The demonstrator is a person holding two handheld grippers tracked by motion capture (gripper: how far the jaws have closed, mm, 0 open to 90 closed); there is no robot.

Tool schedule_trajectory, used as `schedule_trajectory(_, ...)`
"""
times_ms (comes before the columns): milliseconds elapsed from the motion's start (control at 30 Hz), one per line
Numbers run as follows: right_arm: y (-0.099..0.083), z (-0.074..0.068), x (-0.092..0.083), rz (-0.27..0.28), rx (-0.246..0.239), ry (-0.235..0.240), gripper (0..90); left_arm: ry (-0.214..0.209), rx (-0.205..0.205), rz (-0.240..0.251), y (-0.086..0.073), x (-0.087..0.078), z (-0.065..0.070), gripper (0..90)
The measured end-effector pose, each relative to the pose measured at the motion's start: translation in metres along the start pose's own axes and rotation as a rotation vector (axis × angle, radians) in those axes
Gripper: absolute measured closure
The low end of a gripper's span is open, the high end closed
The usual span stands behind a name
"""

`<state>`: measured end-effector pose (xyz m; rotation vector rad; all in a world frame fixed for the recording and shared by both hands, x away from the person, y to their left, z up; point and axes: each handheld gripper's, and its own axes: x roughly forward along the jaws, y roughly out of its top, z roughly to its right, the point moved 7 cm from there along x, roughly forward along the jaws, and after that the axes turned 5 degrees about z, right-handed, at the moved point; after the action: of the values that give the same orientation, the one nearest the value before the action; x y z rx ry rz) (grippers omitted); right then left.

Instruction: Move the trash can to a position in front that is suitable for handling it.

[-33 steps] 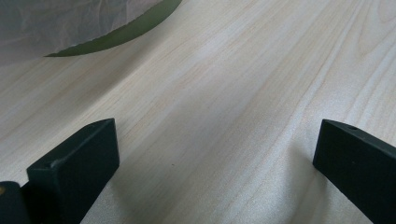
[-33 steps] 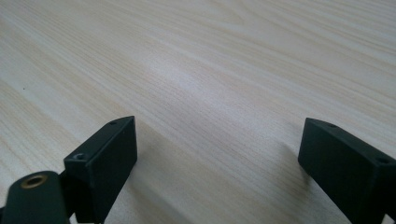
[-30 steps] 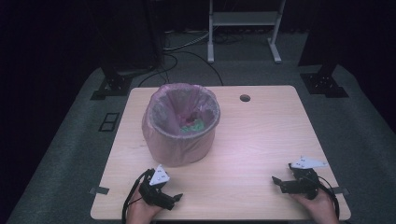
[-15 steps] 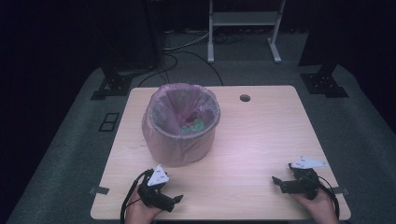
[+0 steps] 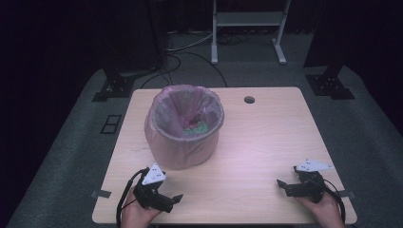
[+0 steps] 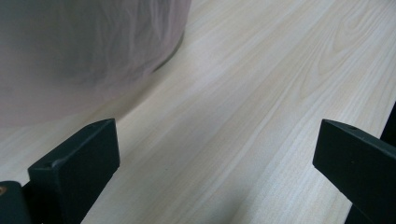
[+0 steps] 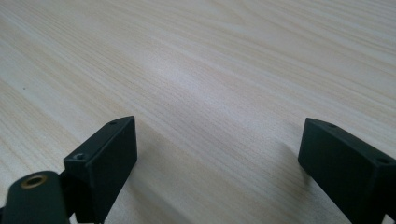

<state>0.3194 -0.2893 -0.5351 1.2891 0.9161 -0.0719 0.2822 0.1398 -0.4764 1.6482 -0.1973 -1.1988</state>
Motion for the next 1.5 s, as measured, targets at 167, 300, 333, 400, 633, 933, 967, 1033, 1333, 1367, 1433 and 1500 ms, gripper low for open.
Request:
schedule_trajectory(167,0.0,0.0,0.0,0.0,-0.001,0.001,10.4,0.006,-0.007,0.02,0.012,-0.013,-0.006,0.0)
schedule_trajectory(300,0.0,0.0,0.0,0.0,-0.001,0.0,10.4,0.013,-0.012,0.031,0.022,-0.021,-0.012,0.0)
schedule_trajectory(333,0.0,0.0,0.0,0.0,-0.001,0.0,10.3,0.012,-0.014,0.033,0.024,-0.022,-0.013,0.0)
schedule_trajectory(400,0.0,0.0,0.0,0.0,-0.001,0.0,10.4,0.009,-0.019,0.038,0.03,-0.025,-0.016,0.0)
schedule_trajectory(633,0.0,0.0,0.0,0.0,0.0,0.001,10.4,0.027,-0.011,0.058,0.056,-0.038,-0.03,0.0)
schedule_trajectory(933,0.0,0.0,0.0,0.001,0.0,0.001,10.3,0.045,-0.012,0.096,0.087,-0.05,-0.05,0.0)
schedule_trajectory(967,0.0,0.0,0.0,0.0,-0.001,0.001,10.4,0.05,-0.011,0.102,0.094,-0.052,-0.055,0.0)
schedule_trajectory(1033,0.0,0.0,0.0,0.0,0.0,0.001,10.3,0.051,-0.01,0.108,0.101,-0.053,-0.06,0.0)
schedule_trajectory(1333,0.0,0.0,0.0,0.0,0.0,0.002,10.3,0.051,-0.022,0.135,0.13,-0.058,-0.08,0.0)
schedule_trajectory(1367,0.0,0.0,0.0,0.0,0.0,0.002,10.3,0.051,-0.022,0.137,0.133,-0.057,-0.082,0.0)
schedule_trajectory(1433,0.0,0.0,0.0,0.0,0.0,0.002,10.3,0.058,-0.019,0.134,0.138,-0.055,-0.086,0.0)
schedule_trajectory(1500,0.0,0.0,0.0,0.0,0.0,0.002,10.3,0.066,-0.015,0.136,0.142,-0.053,-0.091,0.0)
